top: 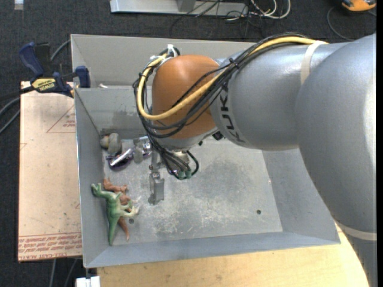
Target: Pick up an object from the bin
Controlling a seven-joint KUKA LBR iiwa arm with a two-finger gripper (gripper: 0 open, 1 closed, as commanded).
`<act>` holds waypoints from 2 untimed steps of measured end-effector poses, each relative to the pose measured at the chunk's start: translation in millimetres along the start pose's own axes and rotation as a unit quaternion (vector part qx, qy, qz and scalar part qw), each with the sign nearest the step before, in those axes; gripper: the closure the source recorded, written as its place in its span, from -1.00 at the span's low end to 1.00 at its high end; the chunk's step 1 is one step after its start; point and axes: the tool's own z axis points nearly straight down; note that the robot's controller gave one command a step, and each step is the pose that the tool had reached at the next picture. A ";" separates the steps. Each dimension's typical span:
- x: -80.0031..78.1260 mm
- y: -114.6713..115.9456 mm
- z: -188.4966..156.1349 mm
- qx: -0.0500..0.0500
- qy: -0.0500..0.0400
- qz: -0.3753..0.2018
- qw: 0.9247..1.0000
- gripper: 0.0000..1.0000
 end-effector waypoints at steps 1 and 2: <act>-23.8 42.4 26.9 0.000 0.003 0.113 0.994 -1.00; -75.8 20.7 90.3 -0.003 0.001 -0.148 0.989 -1.00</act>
Offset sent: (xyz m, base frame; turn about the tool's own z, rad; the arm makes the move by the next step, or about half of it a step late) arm 0.0717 0.0312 -0.0907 -0.2961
